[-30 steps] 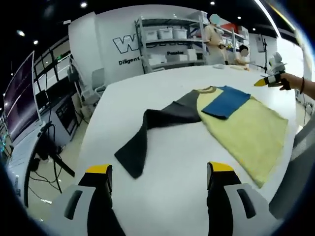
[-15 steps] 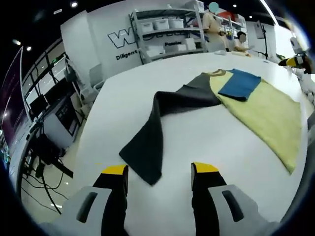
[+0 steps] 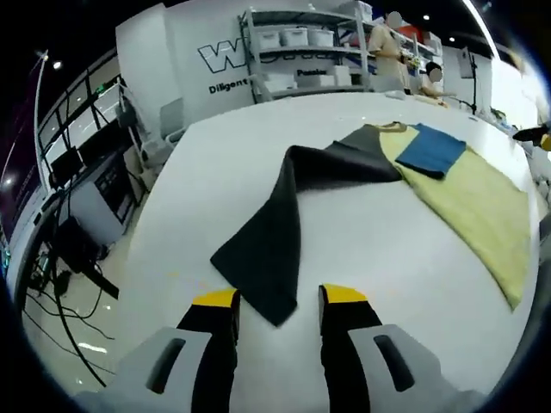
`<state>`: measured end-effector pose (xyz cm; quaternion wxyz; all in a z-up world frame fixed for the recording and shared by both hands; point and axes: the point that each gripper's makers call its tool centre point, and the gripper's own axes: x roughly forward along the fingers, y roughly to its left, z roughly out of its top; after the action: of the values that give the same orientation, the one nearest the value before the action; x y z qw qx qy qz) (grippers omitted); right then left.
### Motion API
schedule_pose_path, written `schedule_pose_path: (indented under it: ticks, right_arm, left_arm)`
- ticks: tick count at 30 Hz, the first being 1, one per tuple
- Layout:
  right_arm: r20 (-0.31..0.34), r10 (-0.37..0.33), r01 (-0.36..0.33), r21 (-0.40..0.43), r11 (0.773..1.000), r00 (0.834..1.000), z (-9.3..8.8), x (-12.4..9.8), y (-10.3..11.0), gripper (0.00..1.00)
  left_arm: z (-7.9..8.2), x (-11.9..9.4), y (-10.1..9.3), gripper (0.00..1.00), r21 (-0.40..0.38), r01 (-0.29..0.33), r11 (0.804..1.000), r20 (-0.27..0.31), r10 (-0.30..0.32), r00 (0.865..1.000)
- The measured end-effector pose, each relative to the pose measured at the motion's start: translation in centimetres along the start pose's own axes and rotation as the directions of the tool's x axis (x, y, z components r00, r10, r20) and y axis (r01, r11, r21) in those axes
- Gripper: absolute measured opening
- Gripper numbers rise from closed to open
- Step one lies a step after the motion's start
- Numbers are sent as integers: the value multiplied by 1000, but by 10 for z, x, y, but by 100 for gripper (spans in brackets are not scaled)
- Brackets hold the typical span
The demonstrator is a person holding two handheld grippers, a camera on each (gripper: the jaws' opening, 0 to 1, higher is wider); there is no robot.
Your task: Fold the garment on the visible template until the final outline fits inside the template.
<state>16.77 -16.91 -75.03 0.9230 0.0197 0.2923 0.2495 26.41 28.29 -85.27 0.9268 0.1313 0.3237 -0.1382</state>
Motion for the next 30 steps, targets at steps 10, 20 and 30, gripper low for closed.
schedule_pose_path:
  ticks: [10, 20, 30]
  right_arm:
    - [34, 1, -1, -24, 1000, 999, 15, -8, 1, 83]
    - [34, -11, 12, -29, 999, 999, 10, -7, -3, 79]
    - [45, -3, 5, -39, 999, 999, 10, -10, 2, 77]
  left_arm:
    - [-2, 3, 0, 15, -30, 24, 999, -30, -25, 999]
    - [-1, -2, 0, 8, -12, -41, 999, -93, 40, 995]
    - [8, -14, -5, 1, -48, -13, 999, -124, 7, 992]
